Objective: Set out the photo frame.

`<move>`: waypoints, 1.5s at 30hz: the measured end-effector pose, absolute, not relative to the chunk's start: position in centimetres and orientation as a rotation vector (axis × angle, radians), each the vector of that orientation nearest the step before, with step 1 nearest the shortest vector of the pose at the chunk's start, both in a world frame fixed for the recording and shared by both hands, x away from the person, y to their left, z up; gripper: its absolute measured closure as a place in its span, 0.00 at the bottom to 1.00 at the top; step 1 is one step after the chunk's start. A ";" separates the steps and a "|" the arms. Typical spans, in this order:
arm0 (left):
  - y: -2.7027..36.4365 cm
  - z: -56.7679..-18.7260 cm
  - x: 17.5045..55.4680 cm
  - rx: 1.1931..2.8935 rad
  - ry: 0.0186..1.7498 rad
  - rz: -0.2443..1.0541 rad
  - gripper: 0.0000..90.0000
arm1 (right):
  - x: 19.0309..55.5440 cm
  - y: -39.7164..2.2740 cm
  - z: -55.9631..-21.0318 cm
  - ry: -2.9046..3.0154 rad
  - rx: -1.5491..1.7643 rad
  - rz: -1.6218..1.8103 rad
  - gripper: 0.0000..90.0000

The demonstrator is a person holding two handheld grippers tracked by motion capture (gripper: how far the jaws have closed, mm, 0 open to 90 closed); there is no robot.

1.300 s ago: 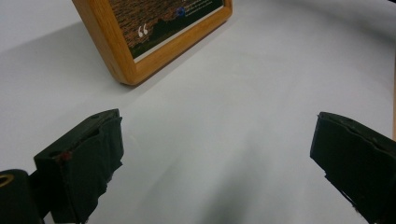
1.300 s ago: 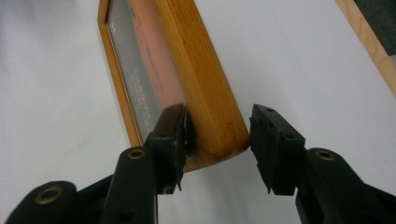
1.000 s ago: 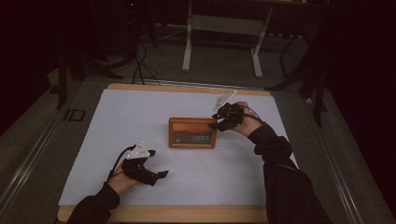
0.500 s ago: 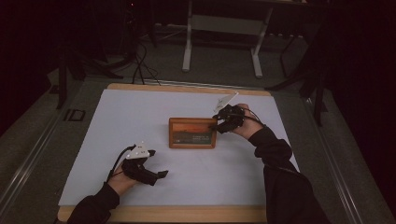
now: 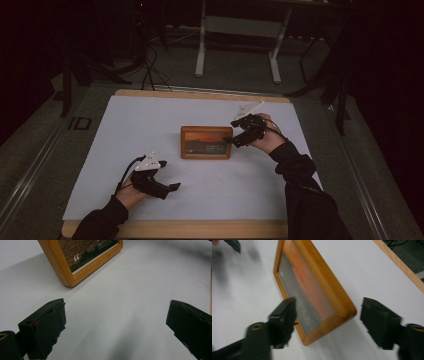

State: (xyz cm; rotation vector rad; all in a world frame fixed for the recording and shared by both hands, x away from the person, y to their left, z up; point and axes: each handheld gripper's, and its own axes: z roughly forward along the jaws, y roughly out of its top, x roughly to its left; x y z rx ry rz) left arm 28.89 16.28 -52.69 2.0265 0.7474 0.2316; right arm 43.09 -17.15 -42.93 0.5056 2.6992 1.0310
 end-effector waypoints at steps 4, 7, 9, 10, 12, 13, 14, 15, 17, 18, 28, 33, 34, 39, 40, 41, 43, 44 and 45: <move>16.3 -52.7 28.8 2.024 0.743 0.238 0.03 | 42.0 -17.4 -43.2 2.676 0.554 1.097 0.14; 16.2 -52.6 28.6 2.020 0.736 0.242 0.03 | 41.1 -17.7 -43.6 2.661 0.556 1.098 0.12; 16.2 -52.5 28.6 2.019 0.729 0.246 0.03 | 40.5 -17.9 -43.8 2.629 0.559 1.104 0.12; 16.2 -52.5 28.6 2.019 0.729 0.246 0.03 | 40.5 -17.9 -43.8 2.629 0.559 1.104 0.12; 16.2 -52.4 28.5 2.019 0.726 0.249 0.03 | 39.7 -18.4 -44.1 2.586 0.597 1.145 0.12; 16.2 -52.4 28.5 2.021 0.724 0.251 0.03 | 39.5 -18.5 -44.1 2.582 0.605 1.148 0.13; 16.2 -52.4 28.5 2.019 0.724 0.252 0.03 | 39.2 -18.7 -44.3 2.580 0.610 1.147 0.13; 16.2 -52.3 28.4 2.017 0.722 0.255 0.03 | 38.9 -18.8 -44.4 2.572 0.614 1.143 0.13; 16.3 -52.3 28.4 2.016 0.720 0.256 0.03 | 38.1 -19.1 -44.7 2.560 0.615 1.171 0.14; 16.3 -52.3 28.4 2.010 0.718 0.258 0.03 | 37.8 -19.2 -44.8 2.551 0.621 1.186 0.14; 16.2 -52.2 28.1 2.023 0.702 0.268 0.03 | 34.5 -20.6 -47.0 2.488 0.659 1.328 0.14; 16.3 -52.2 28.2 2.017 0.703 0.267 0.03 | 33.2 -21.2 -48.1 2.484 0.667 1.324 0.14; 16.3 -52.2 28.1 2.018 0.703 0.267 0.03 | 32.9 -21.3 -48.3 2.487 0.662 1.317 0.14; 16.3 -52.2 28.1 2.019 0.703 0.266 0.03 | 32.0 -22.0 -49.0 2.479 0.662 1.306 0.14; 16.3 -52.2 28.1 2.022 0.701 0.267 0.03 | 31.5 -22.4 -49.2 2.482 0.675 1.307 0.14; 16.3 -52.2 28.1 2.020 0.702 0.266 0.03 | 31.4 -22.5 -49.3 2.480 0.677 1.307 0.14; 16.3 -52.2 28.1 2.021 0.702 0.267 0.03 | 31.0 -22.9 -49.5 2.480 0.688 1.308 0.14; 16.4 -52.1 28.1 2.019 0.702 0.264 0.03 | 30.8 -23.1 -49.6 2.479 0.692 1.317 0.14; 16.4 -52.1 28.1 2.020 0.702 0.265 0.03 | 30.6 -23.3 -49.6 2.474 0.698 1.317 0.14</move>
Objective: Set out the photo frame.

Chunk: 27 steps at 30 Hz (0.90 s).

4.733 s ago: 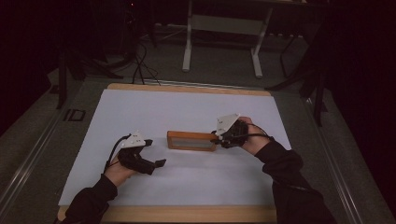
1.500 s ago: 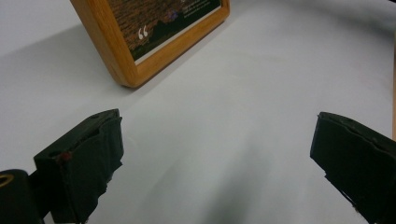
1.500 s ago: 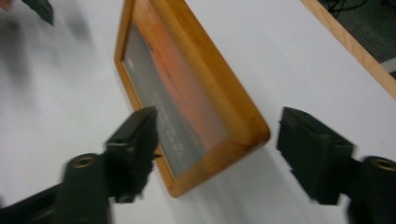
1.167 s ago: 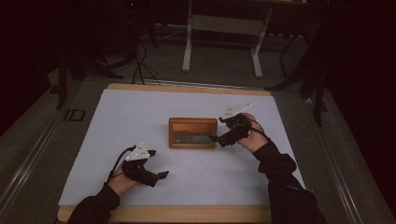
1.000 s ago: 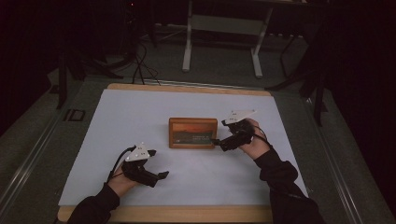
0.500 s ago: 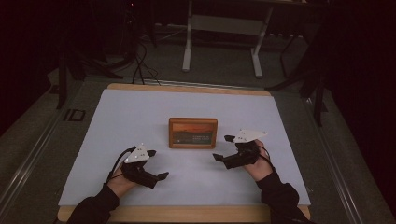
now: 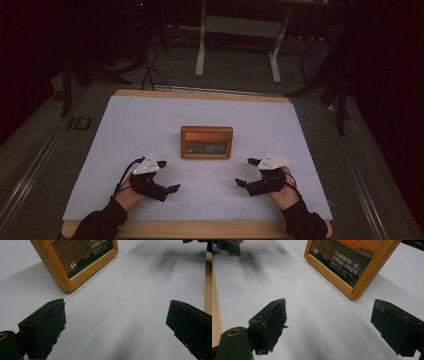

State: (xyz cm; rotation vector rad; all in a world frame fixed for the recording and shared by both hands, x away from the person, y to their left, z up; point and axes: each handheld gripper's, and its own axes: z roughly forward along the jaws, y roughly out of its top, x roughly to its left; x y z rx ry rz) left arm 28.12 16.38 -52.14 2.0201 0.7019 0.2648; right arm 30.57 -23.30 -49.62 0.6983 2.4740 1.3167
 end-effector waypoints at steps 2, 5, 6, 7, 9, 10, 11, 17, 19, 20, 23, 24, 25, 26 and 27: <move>16.4 -52.1 28.1 2.019 0.701 0.264 0.03 | 30.2 -23.7 -49.7 2.465 0.707 1.327 0.14; 16.4 -52.1 28.1 2.019 0.699 0.264 0.03 | 29.6 -24.3 -49.8 2.452 0.726 1.326 0.14; 16.3 -52.1 28.1 2.019 0.698 0.263 0.03 | 29.5 -24.4 -49.9 2.452 0.730 1.332 0.14; 16.3 -52.1 28.1 2.019 0.698 0.263 0.03 | 29.5 -24.4 -49.9 2.452 0.730 1.332 0.14; 16.3 -52.2 28.1 2.022 0.699 0.263 0.03 | 29.1 -25.0 -50.0 2.448 0.744 1.328 0.14; 16.3 -52.2 28.1 2.022 0.700 0.262 0.03 | 28.9 -25.2 -50.1 2.443 0.749 1.330 0.14; 16.3 -52.2 28.1 2.022 0.700 0.262 0.03 | 28.9 -25.2 -50.1 2.443 0.749 1.330 0.14; 16.3 -52.2 28.1 2.023 0.695 0.265 0.03 | 28.4 -26.1 -50.6 2.436 0.781 1.331 0.14; 16.2 -52.1 28.0 2.022 0.689 0.269 0.03 | 28.4 -26.3 -50.8 2.432 0.784 1.315 0.14; 16.2 -52.1 28.0 2.022 0.689 0.269 0.03 | 28.4 -26.4 -50.9 2.432 0.785 1.310 0.14; 16.1 -52.1 28.0 2.026 0.686 0.271 0.03 | 28.6 -26.5 -51.1 2.429 0.794 1.315 0.14; 16.0 -52.2 28.0 2.028 0.685 0.270 0.03 | 28.6 -26.6 -51.1 2.429 0.796 1.320 0.14; 16.0 -52.2 28.0 2.032 0.682 0.270 0.03 | 28.7 -26.6 -51.2 2.427 0.797 1.320 0.14; 16.0 -52.2 28.0 2.032 0.682 0.266 0.03 | 28.7 -26.6 -51.2 2.429 0.804 1.317 0.14; 16.0 -52.2 28.0 2.035 0.680 0.267 0.03 | 28.8 -26.7 -51.3 2.426 0.806 1.326 0.14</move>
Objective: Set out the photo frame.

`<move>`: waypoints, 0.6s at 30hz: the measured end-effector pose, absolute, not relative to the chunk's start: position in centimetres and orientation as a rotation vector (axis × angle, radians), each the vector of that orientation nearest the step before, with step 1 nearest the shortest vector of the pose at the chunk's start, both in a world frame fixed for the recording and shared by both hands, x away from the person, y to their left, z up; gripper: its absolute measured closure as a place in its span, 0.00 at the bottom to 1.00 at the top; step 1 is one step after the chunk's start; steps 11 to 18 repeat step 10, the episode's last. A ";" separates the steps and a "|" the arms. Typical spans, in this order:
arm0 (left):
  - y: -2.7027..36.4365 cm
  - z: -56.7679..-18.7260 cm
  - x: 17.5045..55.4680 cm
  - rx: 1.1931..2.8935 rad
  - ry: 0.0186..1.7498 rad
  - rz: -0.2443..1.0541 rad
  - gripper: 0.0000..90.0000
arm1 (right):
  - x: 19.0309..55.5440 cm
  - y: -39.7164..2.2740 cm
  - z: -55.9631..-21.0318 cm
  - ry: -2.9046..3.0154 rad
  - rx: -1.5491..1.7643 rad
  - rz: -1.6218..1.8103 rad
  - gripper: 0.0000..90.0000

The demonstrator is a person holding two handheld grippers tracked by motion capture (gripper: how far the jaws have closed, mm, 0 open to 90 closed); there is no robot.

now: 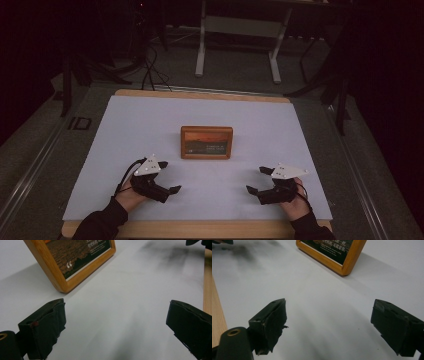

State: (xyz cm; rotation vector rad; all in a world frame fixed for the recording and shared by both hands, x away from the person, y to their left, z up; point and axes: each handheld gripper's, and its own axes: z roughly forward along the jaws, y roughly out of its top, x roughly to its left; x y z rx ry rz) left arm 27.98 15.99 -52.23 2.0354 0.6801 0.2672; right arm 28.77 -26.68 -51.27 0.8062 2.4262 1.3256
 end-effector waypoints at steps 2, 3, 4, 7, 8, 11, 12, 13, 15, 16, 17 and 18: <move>15.9 -52.3 28.0 2.036 0.679 0.267 0.03 | 28.9 -26.8 -51.3 2.426 0.814 1.328 0.14; 15.9 -52.3 28.0 2.034 0.680 0.266 0.03 | 28.9 -26.8 -51.3 2.424 0.814 1.326 0.14; 15.9 -52.3 27.9 2.035 0.679 0.267 0.03 | 28.9 -26.8 -51.4 2.426 0.815 1.331 0.14; 15.9 -52.3 27.9 2.035 0.678 0.268 0.03 | 28.9 -26.9 -51.4 2.424 0.821 1.327 0.14; 15.9 -52.3 27.9 2.035 0.678 0.268 0.03 | 28.9 -26.9 -51.4 2.424 0.821 1.327 0.14; 15.9 -52.3 28.0 2.035 0.677 0.270 0.03 | 29.0 -26.9 -51.5 2.423 0.827 1.319 0.14; 15.9 -52.3 28.0 2.035 0.677 0.270 0.03 | 29.0 -26.9 -51.5 2.423 0.827 1.319 0.14; 15.9 -52.3 28.0 2.035 0.677 0.270 0.03 | 29.0 -26.9 -51.5 2.423 0.827 1.319 0.14; 15.9 -52.3 28.0 2.035 0.677 0.270 0.03 | 29.0 -26.9 -51.5 2.423 0.827 1.319 0.14; 15.9 -52.3 28.0 2.035 0.677 0.270 0.03 | 29.0 -26.9 -51.5 2.423 0.827 1.319 0.14; 15.9 -52.3 28.0 2.035 0.677 0.270 0.03 | 29.0 -26.9 -51.5 2.423 0.827 1.319 0.14; 15.9 -52.3 28.0 2.035 0.677 0.270 0.03 | 29.0 -26.9 -51.5 2.423 0.827 1.319 0.14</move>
